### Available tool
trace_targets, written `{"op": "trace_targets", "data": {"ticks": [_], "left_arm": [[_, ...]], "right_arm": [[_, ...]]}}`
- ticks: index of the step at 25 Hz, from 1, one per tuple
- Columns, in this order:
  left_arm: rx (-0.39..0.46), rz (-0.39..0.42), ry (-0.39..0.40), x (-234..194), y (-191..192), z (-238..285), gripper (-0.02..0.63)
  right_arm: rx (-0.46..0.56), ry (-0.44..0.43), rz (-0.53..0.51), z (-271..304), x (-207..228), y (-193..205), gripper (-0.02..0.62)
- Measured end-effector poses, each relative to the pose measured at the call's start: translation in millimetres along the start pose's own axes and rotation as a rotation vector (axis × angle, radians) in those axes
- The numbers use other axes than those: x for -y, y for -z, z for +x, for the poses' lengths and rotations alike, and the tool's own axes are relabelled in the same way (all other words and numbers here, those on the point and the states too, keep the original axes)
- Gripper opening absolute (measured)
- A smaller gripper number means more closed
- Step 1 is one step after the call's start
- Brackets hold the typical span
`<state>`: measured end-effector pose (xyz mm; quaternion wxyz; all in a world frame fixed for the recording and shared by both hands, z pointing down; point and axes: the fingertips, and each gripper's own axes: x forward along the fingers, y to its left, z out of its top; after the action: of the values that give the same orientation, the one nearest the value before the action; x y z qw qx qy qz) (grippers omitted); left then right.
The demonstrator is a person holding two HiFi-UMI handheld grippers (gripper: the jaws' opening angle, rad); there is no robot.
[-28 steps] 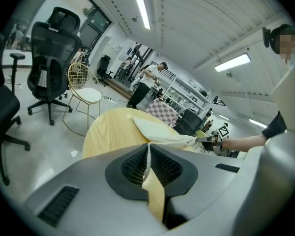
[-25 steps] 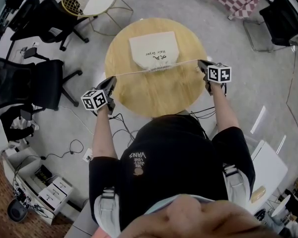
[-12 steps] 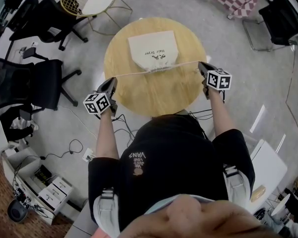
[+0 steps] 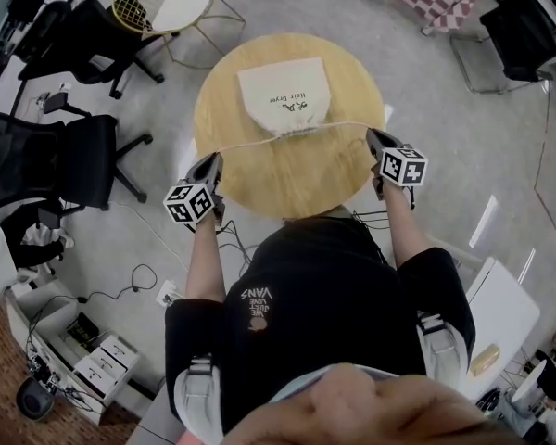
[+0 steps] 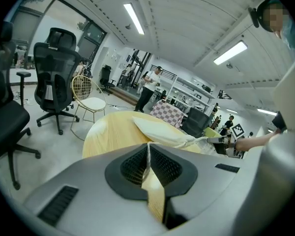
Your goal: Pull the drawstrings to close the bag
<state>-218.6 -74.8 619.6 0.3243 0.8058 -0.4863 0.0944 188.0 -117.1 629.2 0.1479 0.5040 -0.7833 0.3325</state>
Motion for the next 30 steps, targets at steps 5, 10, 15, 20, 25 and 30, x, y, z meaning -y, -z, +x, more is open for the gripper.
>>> {"op": "trace_targets", "data": {"ticks": [5,10,15,20,25,30], "left_arm": [[0.004,0.000,0.003,17.1,11.3,0.0,0.017],[0.022,-0.009,0.005,24.4,19.1,-2.8,0.017],[0.020,-0.003,0.000,29.4,26.2,-8.3,0.017],[0.014,0.013,-0.002,34.3,35.7,-11.1,0.017],[0.014,0.023,0.004,40.1,38.8,-12.5,0.017],[0.013,0.022,0.010,44.6,43.2,-12.1,0.017]], "right_arm": [[0.007,-0.018,-0.011,-9.7,-20.4,12.4,0.003],[-0.008,-0.038,-0.008,-11.1,-34.9,32.0,0.003],[-0.011,-0.042,-0.004,-14.6,-42.6,43.8,0.003],[-0.031,-0.037,-0.030,-17.3,-47.2,55.2,0.003],[-0.029,-0.036,-0.033,-20.0,-52.4,58.6,0.003],[-0.033,-0.037,-0.037,-19.7,-54.7,60.2,0.003]]}}
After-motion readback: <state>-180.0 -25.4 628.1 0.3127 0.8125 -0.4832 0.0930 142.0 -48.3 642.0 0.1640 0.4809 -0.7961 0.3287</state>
